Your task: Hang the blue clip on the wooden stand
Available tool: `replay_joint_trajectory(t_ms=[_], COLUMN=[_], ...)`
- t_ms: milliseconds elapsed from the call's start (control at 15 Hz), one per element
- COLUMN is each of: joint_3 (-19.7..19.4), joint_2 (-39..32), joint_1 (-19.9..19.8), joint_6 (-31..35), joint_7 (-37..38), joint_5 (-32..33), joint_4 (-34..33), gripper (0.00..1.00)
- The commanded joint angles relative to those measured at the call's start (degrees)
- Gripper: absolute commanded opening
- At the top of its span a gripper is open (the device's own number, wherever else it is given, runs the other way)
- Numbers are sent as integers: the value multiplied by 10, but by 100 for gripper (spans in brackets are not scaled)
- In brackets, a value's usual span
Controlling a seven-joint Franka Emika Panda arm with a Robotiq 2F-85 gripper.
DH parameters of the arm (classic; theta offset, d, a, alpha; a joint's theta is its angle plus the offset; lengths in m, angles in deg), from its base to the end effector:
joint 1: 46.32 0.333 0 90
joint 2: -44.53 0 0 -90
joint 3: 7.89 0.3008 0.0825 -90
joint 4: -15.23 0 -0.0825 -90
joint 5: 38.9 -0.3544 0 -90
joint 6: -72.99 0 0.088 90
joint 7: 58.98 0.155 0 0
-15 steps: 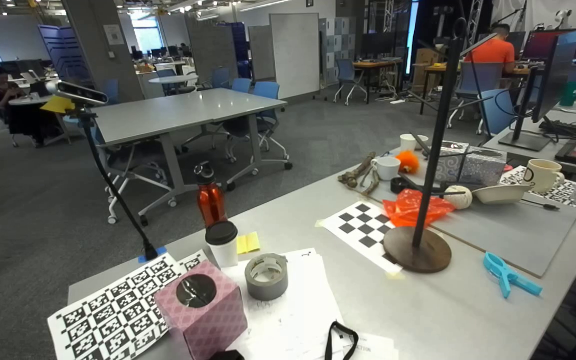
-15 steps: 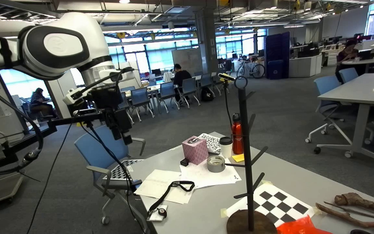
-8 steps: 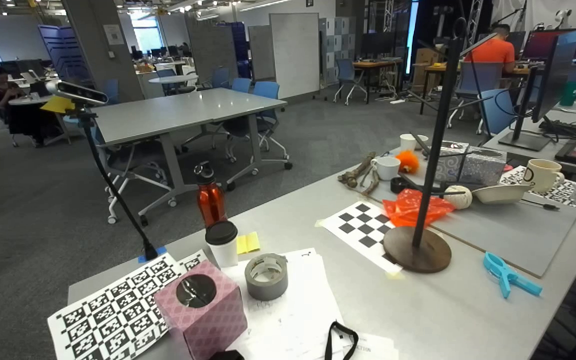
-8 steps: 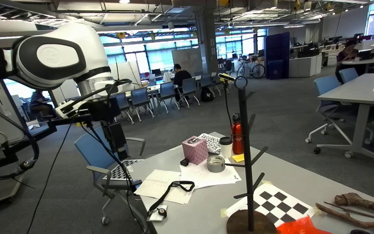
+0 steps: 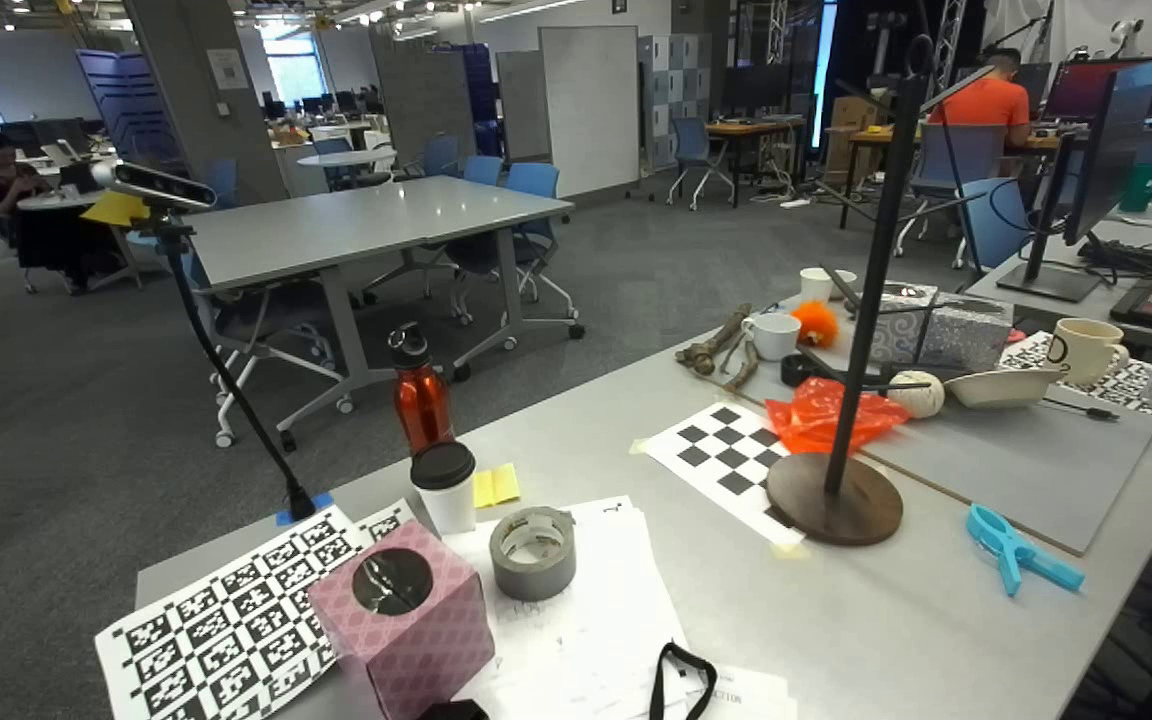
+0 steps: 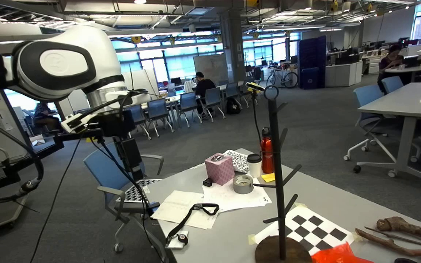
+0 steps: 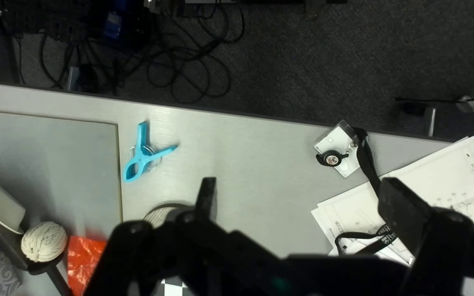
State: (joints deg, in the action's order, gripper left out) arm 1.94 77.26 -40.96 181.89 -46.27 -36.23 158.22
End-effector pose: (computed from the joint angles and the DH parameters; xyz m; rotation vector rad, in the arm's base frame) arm 0.3421 0.0863 0.4261 3.0014 0.0463 0.0011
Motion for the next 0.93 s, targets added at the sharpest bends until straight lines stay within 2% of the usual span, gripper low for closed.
replay_joint_trajectory(t_ms=[0,533,867], joint_3=[-6,-41,-51], joint_2=[-2,-20,-57], joint_1=[-20,-77,-120], joint_6=[29,121,161], joint_7=[10,18,49], joint_5=[20,70,108], joint_4=[10,50,76], gripper=[100,100,100])
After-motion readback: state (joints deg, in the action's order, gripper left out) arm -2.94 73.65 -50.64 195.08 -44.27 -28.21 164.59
